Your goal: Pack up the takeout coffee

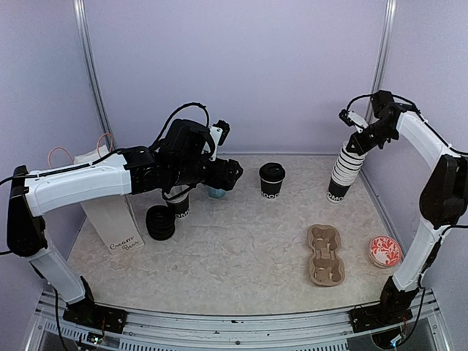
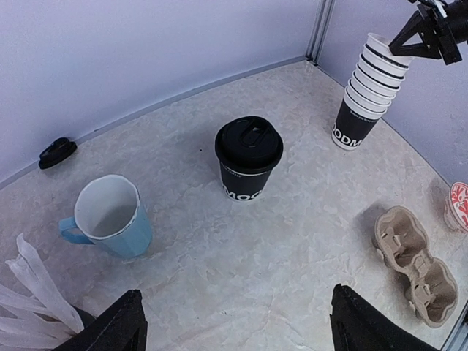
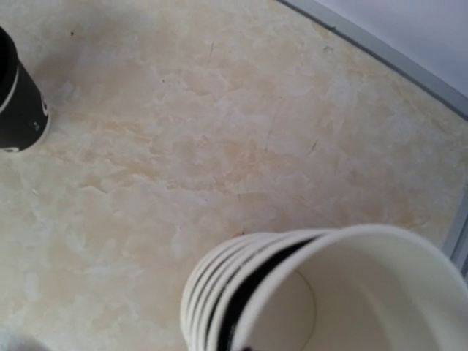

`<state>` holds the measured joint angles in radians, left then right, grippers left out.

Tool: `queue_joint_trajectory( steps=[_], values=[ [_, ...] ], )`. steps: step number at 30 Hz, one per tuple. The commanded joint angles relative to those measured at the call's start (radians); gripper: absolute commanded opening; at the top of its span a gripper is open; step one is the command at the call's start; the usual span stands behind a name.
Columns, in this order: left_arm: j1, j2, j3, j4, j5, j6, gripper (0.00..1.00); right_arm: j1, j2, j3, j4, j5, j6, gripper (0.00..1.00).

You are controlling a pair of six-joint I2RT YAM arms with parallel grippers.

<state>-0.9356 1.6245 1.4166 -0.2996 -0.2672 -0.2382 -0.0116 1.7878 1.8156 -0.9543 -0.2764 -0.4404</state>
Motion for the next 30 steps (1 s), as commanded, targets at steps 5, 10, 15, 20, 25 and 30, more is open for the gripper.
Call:
queue_joint_trajectory(
  steps=[5, 10, 15, 20, 25, 30],
  values=[
    [0.001, 0.019, 0.010, 0.027, 0.018, -0.003, 0.85, -0.011, -0.052, 0.061, -0.016, 0.007, 0.009, 0.00],
    [0.001, 0.018, 0.012, 0.025, 0.019, -0.003, 0.85, -0.010, -0.076, 0.091, -0.027, 0.011, 0.003, 0.00],
    [0.001, 0.018, 0.022, 0.014, 0.016, -0.006, 0.84, -0.002, -0.125, 0.123, -0.032, 0.000, 0.028, 0.00],
    [-0.004, 0.007, 0.042, -0.007, 0.008, -0.015, 0.84, 0.024, -0.207, 0.160, -0.015, -0.013, 0.033, 0.00],
    [-0.004, 0.010, 0.081, -0.043, -0.025, -0.012, 0.84, 0.115, -0.236, 0.165, -0.040, -0.126, -0.025, 0.00],
    [0.012, 0.034, 0.131, -0.146, -0.055, -0.037, 0.80, 0.330, -0.240, 0.064, -0.073, -0.124, -0.122, 0.00]
  ],
)
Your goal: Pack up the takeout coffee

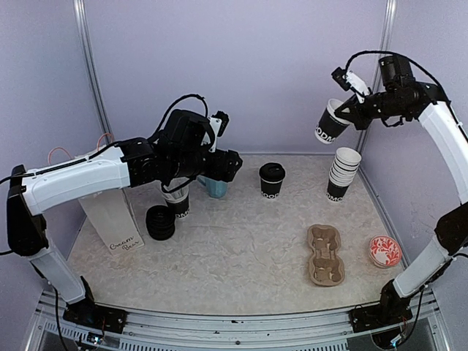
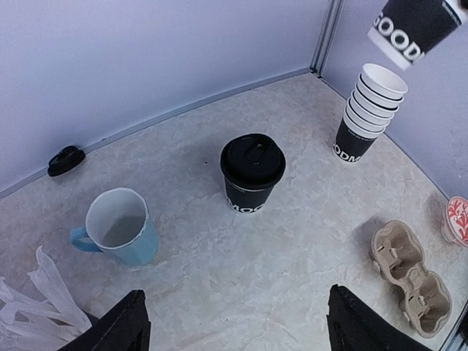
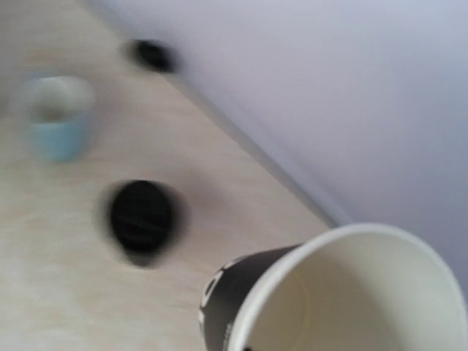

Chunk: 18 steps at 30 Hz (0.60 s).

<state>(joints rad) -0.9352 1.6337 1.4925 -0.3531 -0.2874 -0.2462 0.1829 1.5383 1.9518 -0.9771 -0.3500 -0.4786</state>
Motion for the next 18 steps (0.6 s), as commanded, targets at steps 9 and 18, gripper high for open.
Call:
queue_joint_trajectory(
  steps=[9, 18],
  values=[
    [0.038, -0.017, -0.019, -0.323, -0.006, -0.102, 0.62, 0.492, -0.087, -0.386, 0.035, -0.181, -0.197, 0.00],
    [0.073, -0.040, -0.094, -0.520, -0.064, -0.205, 0.59, 0.715, 0.025, -0.573, 0.251, -0.029, -0.140, 0.00]
  ],
)
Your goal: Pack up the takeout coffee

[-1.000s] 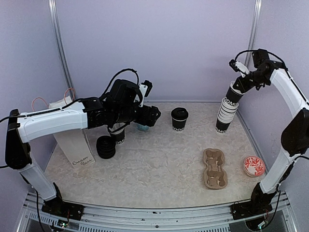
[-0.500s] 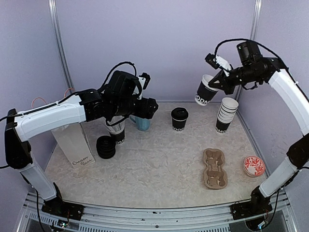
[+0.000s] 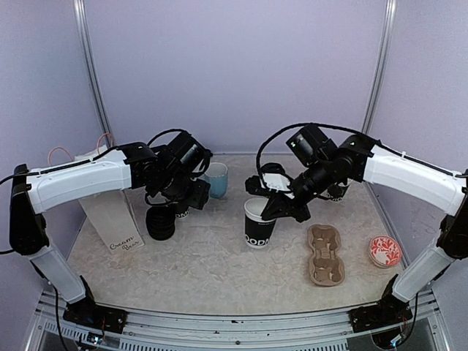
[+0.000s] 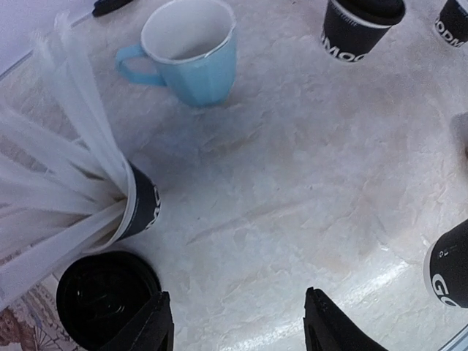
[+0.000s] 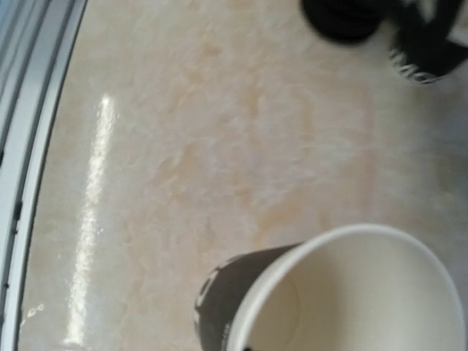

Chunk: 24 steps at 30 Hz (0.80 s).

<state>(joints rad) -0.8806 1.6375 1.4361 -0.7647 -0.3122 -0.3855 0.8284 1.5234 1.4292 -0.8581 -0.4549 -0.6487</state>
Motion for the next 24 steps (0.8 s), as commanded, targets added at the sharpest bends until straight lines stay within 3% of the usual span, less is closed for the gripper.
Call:
queue_joint_trajectory(
  steps=[1, 11, 20, 22, 24],
  values=[
    [0.022, -0.051, -0.048, -0.109, -0.040, -0.073, 0.59, 0.090, 0.051, -0.062, 0.154, 0.104, 0.037, 0.00],
    [0.040, -0.051, -0.115, -0.128, -0.051, -0.097, 0.57, 0.216, 0.117, -0.145, 0.299, 0.255, 0.090, 0.00],
    [0.049, -0.028, -0.144, -0.115, -0.048, -0.102, 0.57, 0.274, 0.147, -0.194, 0.316, 0.267, 0.120, 0.00],
    [0.049, -0.017, -0.146, -0.114, -0.046, -0.099, 0.56, 0.275, 0.139, -0.177, 0.299, 0.259, 0.129, 0.16],
    [0.050, -0.005, -0.148, -0.116, -0.044, -0.095, 0.56, 0.275, 0.122, -0.152, 0.262, 0.256, 0.110, 0.24]
  ],
)
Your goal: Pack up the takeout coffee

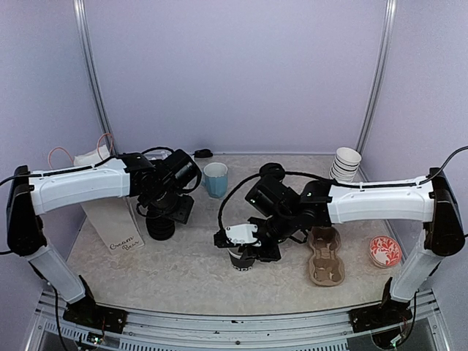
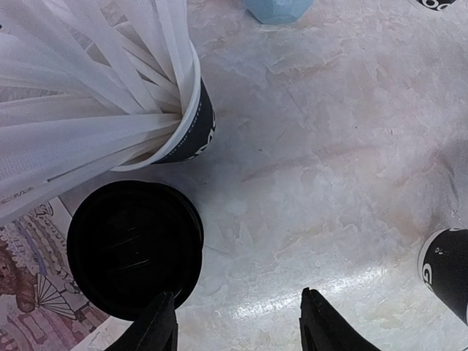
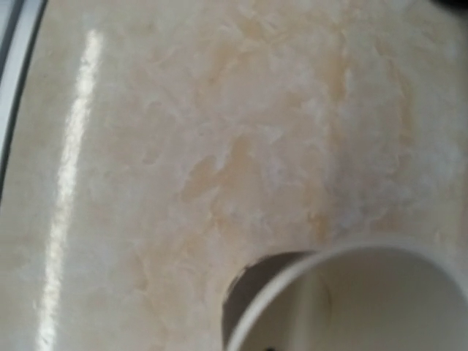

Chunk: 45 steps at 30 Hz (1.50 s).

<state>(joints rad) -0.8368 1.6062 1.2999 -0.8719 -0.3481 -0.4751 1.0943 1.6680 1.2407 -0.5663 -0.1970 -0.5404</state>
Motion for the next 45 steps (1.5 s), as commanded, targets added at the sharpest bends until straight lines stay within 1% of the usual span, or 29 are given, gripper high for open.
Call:
queue_joint_trajectory(
  steps=[1, 3, 6, 9, 11, 15, 22, 27, 45],
  values=[
    [0.007, 0.036, -0.011, -0.014, -0.011, -0.005, 0.55, 0.009, -0.033, 0.050, -0.048, 0.008, -0.015, 0.26],
    [0.007, 0.054, -0.005, -0.028, -0.019, -0.005, 0.54, 0.005, -0.055, 0.079, -0.096, 0.024, -0.042, 0.30],
    [0.007, 0.082, 0.011, -0.045, -0.032, -0.011, 0.54, -0.018, -0.092, 0.111, -0.159, -0.006, -0.069, 0.35],
    [0.007, 0.111, 0.021, -0.049, -0.041, -0.005, 0.54, -0.096, -0.120, 0.072, -0.131, -0.051, -0.063, 0.37],
    [0.008, 0.136, 0.033, -0.057, -0.050, -0.001, 0.51, -0.147, -0.123, 0.036, -0.097, -0.058, -0.045, 0.37],
    [0.007, 0.182, 0.060, -0.080, -0.081, 0.006, 0.50, -0.197, -0.142, -0.002, -0.055, -0.067, -0.026, 0.37],
    [0.007, 0.226, 0.088, -0.120, -0.153, 0.004, 0.46, -0.214, -0.144, -0.012, -0.045, -0.065, -0.027, 0.37],
    [0.007, 0.244, 0.089, -0.116, -0.168, 0.008, 0.45, -0.214, -0.132, -0.014, -0.043, -0.078, -0.025, 0.37],
    [0.018, 0.273, 0.079, -0.108, -0.193, 0.021, 0.24, -0.214, -0.105, -0.010, -0.046, -0.080, -0.022, 0.36]
  ],
)
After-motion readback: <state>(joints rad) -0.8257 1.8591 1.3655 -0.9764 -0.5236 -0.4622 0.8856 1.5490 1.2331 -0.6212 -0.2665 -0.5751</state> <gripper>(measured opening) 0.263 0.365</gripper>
